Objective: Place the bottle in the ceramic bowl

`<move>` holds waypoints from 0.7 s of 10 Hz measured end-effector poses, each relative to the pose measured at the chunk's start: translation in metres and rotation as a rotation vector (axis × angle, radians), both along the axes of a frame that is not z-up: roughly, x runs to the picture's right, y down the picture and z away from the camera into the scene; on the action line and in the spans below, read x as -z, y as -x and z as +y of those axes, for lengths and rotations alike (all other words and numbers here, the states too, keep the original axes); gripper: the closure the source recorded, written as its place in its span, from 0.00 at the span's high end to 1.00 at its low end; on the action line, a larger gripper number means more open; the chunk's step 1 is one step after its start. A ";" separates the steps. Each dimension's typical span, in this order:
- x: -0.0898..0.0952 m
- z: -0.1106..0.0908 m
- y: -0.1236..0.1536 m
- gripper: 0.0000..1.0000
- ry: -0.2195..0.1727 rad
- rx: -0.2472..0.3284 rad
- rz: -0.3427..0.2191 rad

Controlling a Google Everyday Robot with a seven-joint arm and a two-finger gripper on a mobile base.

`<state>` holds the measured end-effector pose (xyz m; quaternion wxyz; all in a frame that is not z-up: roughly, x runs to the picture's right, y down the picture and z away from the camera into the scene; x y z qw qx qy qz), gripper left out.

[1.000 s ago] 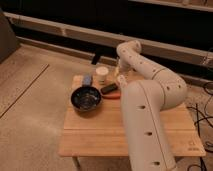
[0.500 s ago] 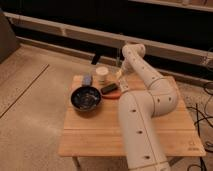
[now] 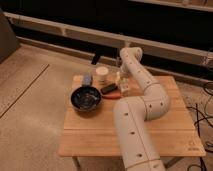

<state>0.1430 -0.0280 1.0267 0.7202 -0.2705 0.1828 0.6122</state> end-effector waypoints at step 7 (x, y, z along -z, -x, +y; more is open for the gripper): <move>0.004 -0.027 -0.010 0.00 -0.070 -0.003 0.030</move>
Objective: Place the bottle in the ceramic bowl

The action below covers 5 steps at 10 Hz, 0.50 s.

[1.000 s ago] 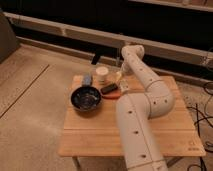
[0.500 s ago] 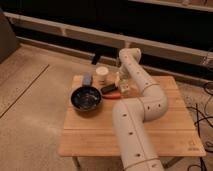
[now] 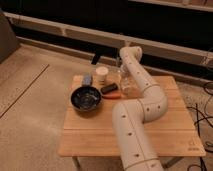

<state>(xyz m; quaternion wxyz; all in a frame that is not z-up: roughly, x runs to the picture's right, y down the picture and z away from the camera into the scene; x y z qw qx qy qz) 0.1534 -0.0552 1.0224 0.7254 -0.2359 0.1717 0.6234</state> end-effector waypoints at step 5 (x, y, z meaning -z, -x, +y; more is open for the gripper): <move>0.014 -0.054 -0.008 0.00 -0.131 0.049 0.035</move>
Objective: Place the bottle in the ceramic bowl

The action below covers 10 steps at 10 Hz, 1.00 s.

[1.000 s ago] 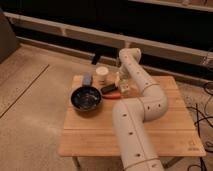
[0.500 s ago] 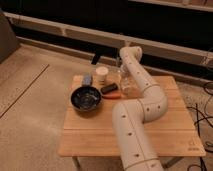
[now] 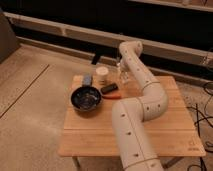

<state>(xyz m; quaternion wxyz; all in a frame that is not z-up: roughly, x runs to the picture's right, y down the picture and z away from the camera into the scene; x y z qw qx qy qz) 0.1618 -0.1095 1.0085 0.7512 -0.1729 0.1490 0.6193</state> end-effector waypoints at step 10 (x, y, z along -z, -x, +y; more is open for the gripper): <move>0.102 -0.042 -0.001 0.00 -0.096 -0.099 -0.101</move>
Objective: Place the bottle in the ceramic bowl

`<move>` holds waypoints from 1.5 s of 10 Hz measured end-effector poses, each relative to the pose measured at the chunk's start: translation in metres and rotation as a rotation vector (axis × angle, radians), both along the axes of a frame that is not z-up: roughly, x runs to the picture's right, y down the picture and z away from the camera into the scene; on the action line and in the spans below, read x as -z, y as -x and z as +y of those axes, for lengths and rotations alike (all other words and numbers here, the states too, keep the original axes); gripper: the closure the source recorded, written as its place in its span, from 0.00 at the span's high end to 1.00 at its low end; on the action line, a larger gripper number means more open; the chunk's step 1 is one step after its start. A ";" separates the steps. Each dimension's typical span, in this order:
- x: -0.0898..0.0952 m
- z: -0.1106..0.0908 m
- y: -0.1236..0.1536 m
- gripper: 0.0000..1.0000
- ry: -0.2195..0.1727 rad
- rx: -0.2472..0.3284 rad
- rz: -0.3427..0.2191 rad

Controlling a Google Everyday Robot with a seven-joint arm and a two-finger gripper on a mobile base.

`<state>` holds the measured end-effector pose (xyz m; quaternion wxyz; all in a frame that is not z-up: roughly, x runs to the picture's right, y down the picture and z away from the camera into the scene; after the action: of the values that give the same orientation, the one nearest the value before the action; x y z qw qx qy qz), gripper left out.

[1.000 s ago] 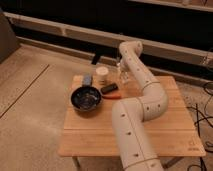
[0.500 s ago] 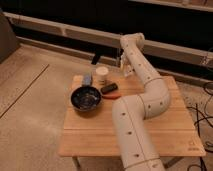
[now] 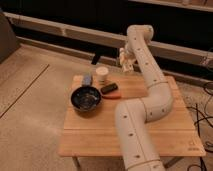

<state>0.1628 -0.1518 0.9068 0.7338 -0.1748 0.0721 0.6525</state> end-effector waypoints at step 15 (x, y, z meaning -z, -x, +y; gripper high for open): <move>-0.033 0.017 -0.115 0.00 0.084 -0.060 0.309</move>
<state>0.2775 -0.1347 0.9399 0.6863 -0.1047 0.2060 0.6897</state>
